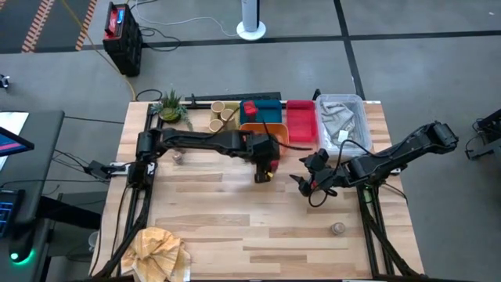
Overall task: Sort spices by type
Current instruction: Put the center red seasoning can into the blue bin
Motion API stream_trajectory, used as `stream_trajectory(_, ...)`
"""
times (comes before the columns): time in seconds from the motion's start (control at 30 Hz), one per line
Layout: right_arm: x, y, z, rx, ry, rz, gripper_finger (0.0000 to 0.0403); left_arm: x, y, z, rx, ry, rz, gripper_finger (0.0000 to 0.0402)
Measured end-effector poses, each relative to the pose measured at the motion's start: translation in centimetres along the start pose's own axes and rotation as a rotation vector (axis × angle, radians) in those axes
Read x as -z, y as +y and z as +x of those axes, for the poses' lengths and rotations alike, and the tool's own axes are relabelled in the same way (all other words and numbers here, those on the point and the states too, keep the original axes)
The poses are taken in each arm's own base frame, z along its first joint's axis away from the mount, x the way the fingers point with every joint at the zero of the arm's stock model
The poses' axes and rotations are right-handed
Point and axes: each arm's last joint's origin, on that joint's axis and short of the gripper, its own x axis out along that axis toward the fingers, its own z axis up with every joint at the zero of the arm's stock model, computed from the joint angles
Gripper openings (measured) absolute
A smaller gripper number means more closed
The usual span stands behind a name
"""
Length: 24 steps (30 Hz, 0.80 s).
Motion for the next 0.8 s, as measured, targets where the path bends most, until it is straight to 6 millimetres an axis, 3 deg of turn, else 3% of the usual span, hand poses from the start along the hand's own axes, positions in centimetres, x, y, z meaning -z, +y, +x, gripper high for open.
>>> stream_trajectory(0.13,0.0,0.0,0.0,-0.001,-0.001,0.001,0.0385,-1.6,2.5,-2.6,-0.166,-0.061,0.018,0.0199)
stream_trajectory(0.23,0.0,0.1,0.1,-0.005,-0.006,0.006,0.0385,-1.9,5.8,-3.0,-0.254,-0.097,-0.044,0.0204)
stream_trajectory(0.53,0.5,0.6,0.8,0.0,0.012,-0.016,0.0385,1.4,16.5,-1.9,-0.349,-0.142,-0.407,0.0206)
stream_trajectory(0.7,0.0,0.6,1.0,-0.001,-0.015,-0.012,0.0385,1.8,19.6,-2.0,-0.385,-0.24,-0.461,0.0207)
stream_trajectory(0.8,0.0,0.6,1.0,-0.006,-0.021,-0.01,0.0385,2.3,20.8,-0.5,-0.39,-0.258,-0.482,0.0208)
